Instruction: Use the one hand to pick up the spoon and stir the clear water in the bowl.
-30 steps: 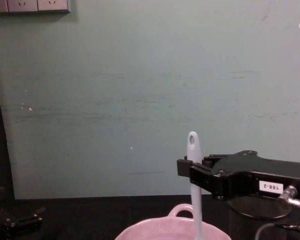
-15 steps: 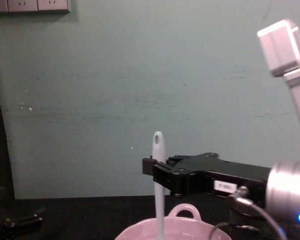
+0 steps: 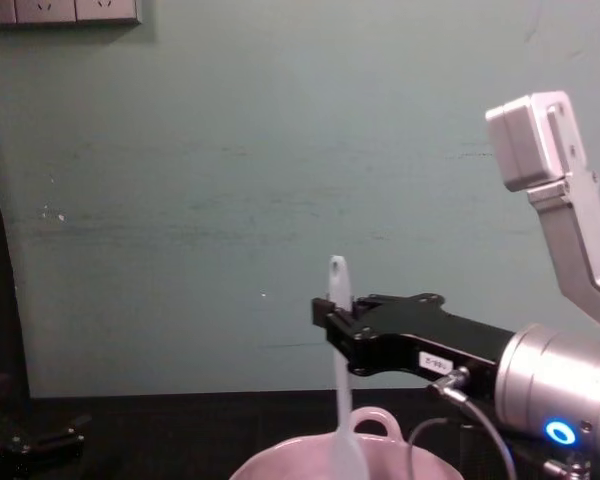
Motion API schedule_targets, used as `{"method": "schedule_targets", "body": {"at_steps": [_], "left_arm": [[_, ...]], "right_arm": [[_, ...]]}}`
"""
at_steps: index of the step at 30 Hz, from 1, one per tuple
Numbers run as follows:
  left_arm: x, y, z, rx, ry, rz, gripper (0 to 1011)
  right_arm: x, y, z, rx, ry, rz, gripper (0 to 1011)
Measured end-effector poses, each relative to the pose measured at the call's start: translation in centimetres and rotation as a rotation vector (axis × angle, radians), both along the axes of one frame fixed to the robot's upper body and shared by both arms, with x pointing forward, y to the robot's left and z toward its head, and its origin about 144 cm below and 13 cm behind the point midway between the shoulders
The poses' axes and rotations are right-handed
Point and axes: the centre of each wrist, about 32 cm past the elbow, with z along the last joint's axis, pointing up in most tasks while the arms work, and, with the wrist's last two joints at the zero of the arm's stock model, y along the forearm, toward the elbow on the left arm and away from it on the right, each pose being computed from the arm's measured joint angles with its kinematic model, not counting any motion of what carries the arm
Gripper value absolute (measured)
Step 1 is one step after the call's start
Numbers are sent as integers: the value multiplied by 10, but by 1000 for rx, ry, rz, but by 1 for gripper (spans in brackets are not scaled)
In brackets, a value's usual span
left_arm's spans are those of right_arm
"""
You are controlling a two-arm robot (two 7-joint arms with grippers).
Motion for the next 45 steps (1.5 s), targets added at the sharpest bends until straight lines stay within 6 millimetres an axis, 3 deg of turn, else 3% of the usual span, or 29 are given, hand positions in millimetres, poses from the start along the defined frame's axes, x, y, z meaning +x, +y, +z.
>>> {"method": "schedule_targets", "body": {"at_steps": [7, 13, 22, 34, 45], "left_arm": [[0, 0, 0, 0, 0, 0, 1011], [0, 0, 0, 0, 0, 0, 1011], [0, 0, 0, 0, 0, 0, 1011], [0, 0, 0, 0, 0, 0, 1011], [0, 0, 0, 0, 0, 0, 1011]], "right_arm": [[-2, -17, 2, -26, -21, -36, 129], [-22, -30, 10, -26, 6, 8, 127], [-38, -16, 9, 2, 63, 88, 129], [-15, 4, -1, 31, 44, 26, 129], [-6, -9, 1, 7, -24, -54, 129]]}}
